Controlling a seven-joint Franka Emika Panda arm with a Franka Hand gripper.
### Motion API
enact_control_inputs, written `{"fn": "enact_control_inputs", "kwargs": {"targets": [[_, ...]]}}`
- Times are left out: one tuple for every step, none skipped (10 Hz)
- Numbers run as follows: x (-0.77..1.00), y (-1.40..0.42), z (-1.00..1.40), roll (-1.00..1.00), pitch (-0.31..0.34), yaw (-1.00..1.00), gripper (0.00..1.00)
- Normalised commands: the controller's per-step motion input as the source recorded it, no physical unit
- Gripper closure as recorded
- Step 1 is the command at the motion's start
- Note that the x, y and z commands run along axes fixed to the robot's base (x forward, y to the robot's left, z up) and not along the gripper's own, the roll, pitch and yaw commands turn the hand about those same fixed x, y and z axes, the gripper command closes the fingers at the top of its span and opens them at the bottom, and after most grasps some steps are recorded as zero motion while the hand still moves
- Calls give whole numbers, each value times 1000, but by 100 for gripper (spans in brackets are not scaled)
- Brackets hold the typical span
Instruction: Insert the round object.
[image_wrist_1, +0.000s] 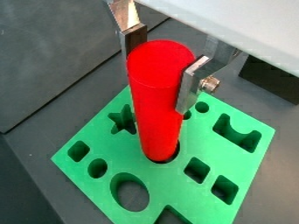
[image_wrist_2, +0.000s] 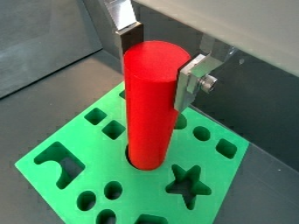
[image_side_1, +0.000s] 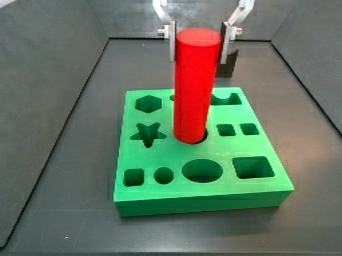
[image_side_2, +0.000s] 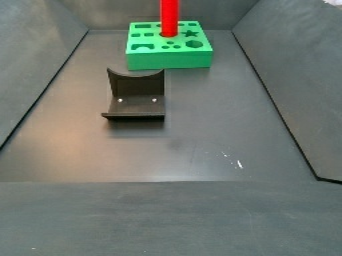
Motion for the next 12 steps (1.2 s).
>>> {"fn": "enact_control_inputs", "kwargs": {"targets": [[466, 0, -229, 0, 107, -100, 100], [406, 0, -183, -67, 83, -197, 100], [280, 0, -171, -53, 51, -194, 100], [86, 0, -146, 0, 34, -83, 100], [60, 0, -209, 0, 14, -77, 100], [60, 0, -246, 0, 0, -97, 100], [11, 0, -251, 0, 0, -120, 100], [0, 0, -240, 0, 0, -120, 100], [0, 0, -217, 0, -19, -94, 100], [0, 29, -151, -84, -91, 0, 100], [0, 51, 0, -50, 0, 0, 100], [0, 0, 0, 0, 0, 0, 100]]}}
